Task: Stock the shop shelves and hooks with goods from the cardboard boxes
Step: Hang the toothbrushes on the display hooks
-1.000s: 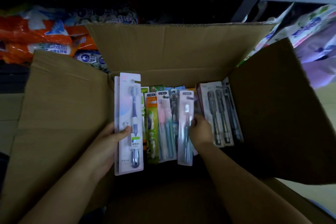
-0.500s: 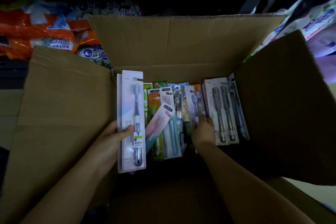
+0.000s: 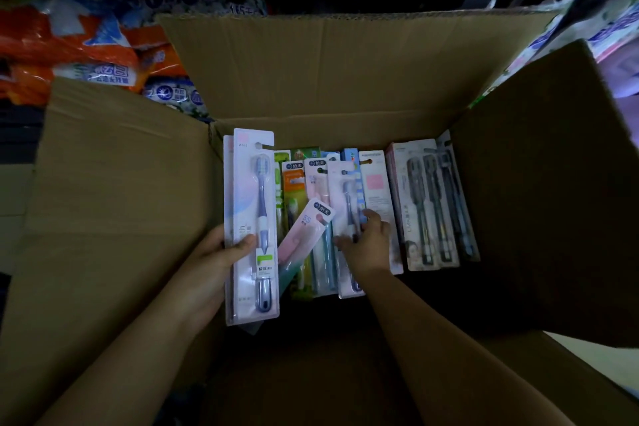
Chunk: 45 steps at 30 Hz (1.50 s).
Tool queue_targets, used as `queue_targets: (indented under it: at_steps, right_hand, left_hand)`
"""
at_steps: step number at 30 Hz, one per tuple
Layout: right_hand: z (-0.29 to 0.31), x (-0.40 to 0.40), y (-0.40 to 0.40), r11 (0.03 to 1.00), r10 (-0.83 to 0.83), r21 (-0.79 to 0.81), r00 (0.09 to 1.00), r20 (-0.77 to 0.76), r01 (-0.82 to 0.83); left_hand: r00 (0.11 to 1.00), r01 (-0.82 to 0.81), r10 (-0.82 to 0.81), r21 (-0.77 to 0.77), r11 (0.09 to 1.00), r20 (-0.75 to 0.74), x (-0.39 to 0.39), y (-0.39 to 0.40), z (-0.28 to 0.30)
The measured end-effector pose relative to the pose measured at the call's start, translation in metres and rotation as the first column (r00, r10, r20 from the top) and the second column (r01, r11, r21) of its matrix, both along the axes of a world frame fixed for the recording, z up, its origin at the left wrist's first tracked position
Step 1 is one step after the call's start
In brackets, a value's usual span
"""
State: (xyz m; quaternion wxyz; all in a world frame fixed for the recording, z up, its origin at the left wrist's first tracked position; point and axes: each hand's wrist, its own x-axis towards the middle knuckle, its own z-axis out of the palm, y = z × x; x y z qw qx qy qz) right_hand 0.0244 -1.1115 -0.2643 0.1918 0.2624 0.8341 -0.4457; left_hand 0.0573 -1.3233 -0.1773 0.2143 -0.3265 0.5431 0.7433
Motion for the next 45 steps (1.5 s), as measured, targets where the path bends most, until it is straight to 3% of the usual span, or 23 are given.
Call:
queue_targets:
  at_steps: [7,11,17,25,32,38,45]
  right_hand:
    - [0.020,-0.011,0.013,0.992,-0.085,-0.102,0.995,-0.051,0.079]
    - [0.066,-0.032,0.010,0.946,-0.102,-0.321,0.983,-0.152,0.049]
    - [0.090,-0.007,-0.039,0.794,-0.070,-0.608,0.996,-0.059,0.020]
    - [0.096,0.001,-0.048,0.740,-0.140,-0.670,0.988,-0.059,0.065]
    - [0.096,0.012,-0.055,0.764,-0.057,-0.644,0.993,-0.102,-0.022]
    - [0.100,0.010,-0.059,0.728,-0.076,-0.685,0.989,-0.123,-0.029]
    - [0.093,0.011,-0.053,0.731,-0.101,-0.681,0.994,-0.039,0.048]
  left_hand:
    - [1.000,-0.012,0.012,0.023,1.000,-0.008,-0.002,0.001,-0.002]
    - [0.999,-0.052,0.052,0.035,0.998,0.008,-0.007,0.009,-0.003]
    - [0.996,-0.072,0.081,0.177,0.982,-0.045,-0.010,0.025,0.001]
    - [0.983,-0.086,0.119,0.224,0.971,-0.143,-0.007,0.019,-0.002]
    - [0.982,-0.075,0.108,0.211,0.975,-0.152,-0.005,0.021,-0.010]
    - [0.978,-0.041,0.104,0.325,0.945,-0.181,-0.005,0.022,-0.011]
    - [0.983,-0.017,0.053,0.200,0.980,-0.176,-0.004,0.024,-0.016]
